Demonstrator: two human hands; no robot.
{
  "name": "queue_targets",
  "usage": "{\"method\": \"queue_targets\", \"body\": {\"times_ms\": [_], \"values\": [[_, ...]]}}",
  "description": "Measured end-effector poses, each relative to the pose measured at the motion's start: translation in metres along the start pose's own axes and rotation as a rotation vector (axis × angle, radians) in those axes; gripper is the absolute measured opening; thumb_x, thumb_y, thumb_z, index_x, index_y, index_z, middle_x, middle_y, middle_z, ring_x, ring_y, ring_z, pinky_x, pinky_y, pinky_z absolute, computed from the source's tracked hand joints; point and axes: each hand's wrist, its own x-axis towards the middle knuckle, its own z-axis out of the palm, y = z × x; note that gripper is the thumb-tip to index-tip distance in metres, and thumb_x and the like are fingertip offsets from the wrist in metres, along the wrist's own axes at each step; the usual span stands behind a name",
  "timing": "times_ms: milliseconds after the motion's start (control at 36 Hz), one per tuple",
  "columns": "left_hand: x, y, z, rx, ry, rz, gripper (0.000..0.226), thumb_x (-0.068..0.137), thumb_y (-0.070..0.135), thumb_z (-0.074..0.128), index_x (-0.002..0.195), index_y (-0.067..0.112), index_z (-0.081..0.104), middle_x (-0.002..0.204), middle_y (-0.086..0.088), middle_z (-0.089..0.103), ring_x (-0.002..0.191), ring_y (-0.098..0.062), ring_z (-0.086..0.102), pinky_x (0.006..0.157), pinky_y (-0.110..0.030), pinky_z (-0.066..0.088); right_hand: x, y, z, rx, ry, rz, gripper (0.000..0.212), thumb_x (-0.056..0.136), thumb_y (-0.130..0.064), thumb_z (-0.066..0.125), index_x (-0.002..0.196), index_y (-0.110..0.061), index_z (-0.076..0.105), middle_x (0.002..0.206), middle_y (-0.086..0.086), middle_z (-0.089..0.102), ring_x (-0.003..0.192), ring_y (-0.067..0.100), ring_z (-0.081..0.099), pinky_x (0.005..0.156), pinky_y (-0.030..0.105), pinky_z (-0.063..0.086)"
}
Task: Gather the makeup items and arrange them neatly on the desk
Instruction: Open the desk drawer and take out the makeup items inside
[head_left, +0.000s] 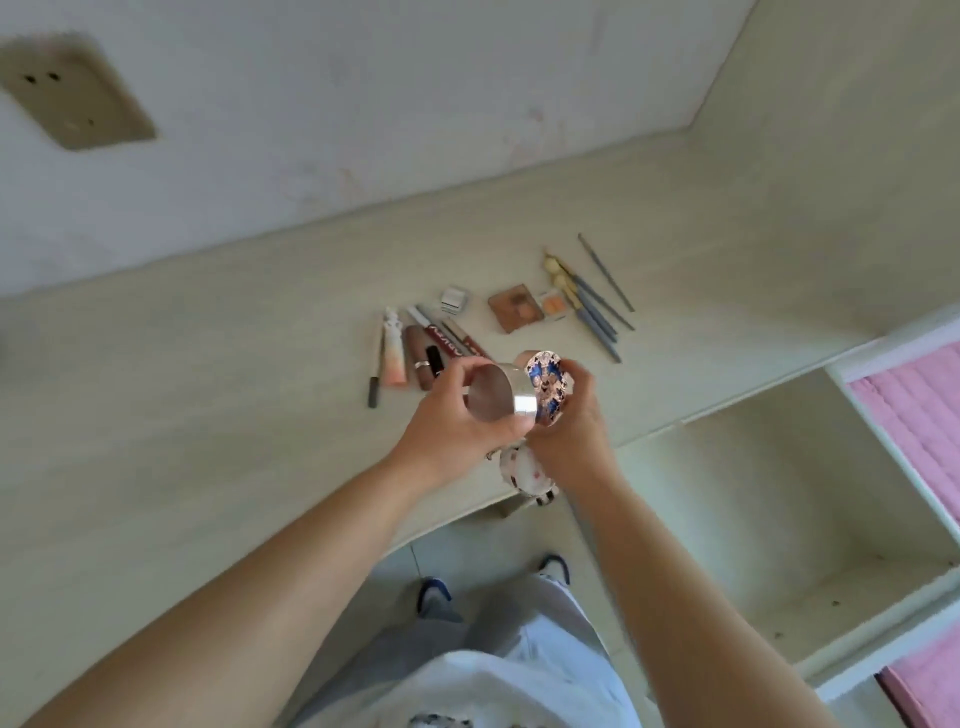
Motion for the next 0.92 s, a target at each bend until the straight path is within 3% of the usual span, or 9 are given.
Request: {"method": "queue_targets", "body": {"times_ms": [83, 167, 278, 444, 528, 639, 917], "values": [[-0.015, -0.021, -0.036, 0.03, 0.08, -0.05, 0.066, 0.069, 0.033, 0.08, 0.124, 0.028, 0.044, 0.123, 0.01, 0.049, 0.112, -0.01, 0.051, 0.092, -0.025, 0.041, -0.003, -0.023, 0.034, -0.092, -0.122, -0.048, 0.073, 0.077, -0.013, 0.064, 0.138, -0.029, 0.027, 0.129, 0.007, 0.047, 0.098, 0.02, 0.055, 0.079, 0.029, 0.045], [-0.031, -0.045, -0.063, 0.035, 0.169, -0.117, 0.068, 0.068, 0.033, 0.08, 0.126, 0.029, 0.044, 0.122, 0.01, 0.051, 0.109, -0.009, 0.052, 0.086, -0.024, 0.04, -0.008, -0.04, 0.063, -0.275, -0.261, -0.117, 0.074, 0.08, -0.018, 0.066, 0.141, -0.026, 0.024, 0.13, 0.008, 0.042, 0.09, 0.021, 0.054, 0.075, 0.031, 0.045], [-0.043, -0.072, -0.083, 0.136, 0.288, -0.187, 0.074, 0.067, 0.033, 0.08, 0.131, 0.027, 0.042, 0.123, 0.008, 0.046, 0.108, -0.008, 0.045, 0.085, -0.021, 0.034, -0.009, -0.053, 0.094, -0.639, -0.403, -0.195, 0.084, 0.077, -0.038, 0.07, 0.142, -0.029, 0.018, 0.13, 0.009, 0.038, 0.101, 0.033, 0.059, 0.077, 0.037, 0.049], [-0.041, -0.097, -0.089, 0.374, 0.297, -0.267, 0.082, 0.066, 0.035, 0.077, 0.136, 0.024, 0.038, 0.132, -0.004, 0.041, 0.12, -0.025, 0.041, 0.095, -0.031, 0.04, 0.001, -0.053, 0.107, -0.981, -0.461, -0.311, 0.078, 0.079, -0.042, 0.068, 0.137, -0.029, 0.017, 0.131, 0.009, 0.036, 0.106, 0.031, 0.058, 0.079, 0.037, 0.049], [-0.037, -0.1, -0.084, 0.456, 0.282, -0.291, 0.078, 0.069, 0.03, 0.073, 0.137, 0.024, 0.037, 0.135, -0.004, 0.035, 0.123, -0.026, 0.037, 0.093, -0.029, 0.037, 0.007, -0.049, 0.105, -1.058, -0.453, -0.354, 0.075, 0.081, -0.04, 0.066, 0.137, -0.029, 0.017, 0.128, 0.009, 0.037, 0.103, 0.029, 0.058, 0.075, 0.034, 0.047], [-0.028, -0.104, -0.08, 0.554, 0.269, -0.311, 0.076, 0.07, 0.031, 0.07, 0.137, 0.026, 0.035, 0.132, -0.001, 0.032, 0.121, -0.024, 0.035, 0.092, -0.03, 0.04, 0.019, -0.051, 0.102, -1.111, -0.443, -0.385, 0.088, 0.081, -0.038, 0.066, 0.145, -0.032, 0.006, 0.129, 0.011, 0.034, 0.105, 0.03, 0.056, 0.073, 0.034, 0.047], [-0.01, -0.115, -0.081, 0.701, 0.315, -0.231, 0.079, 0.067, 0.045, 0.066, 0.138, 0.03, 0.034, 0.131, 0.002, 0.033, 0.119, -0.024, 0.035, 0.094, -0.035, 0.041, 0.04, -0.065, 0.106, -1.051, -0.411, -0.362, 0.084, 0.078, -0.05, 0.066, 0.143, -0.033, 0.014, 0.128, 0.008, 0.035, 0.108, 0.028, 0.053, 0.071, 0.033, 0.045]]}}
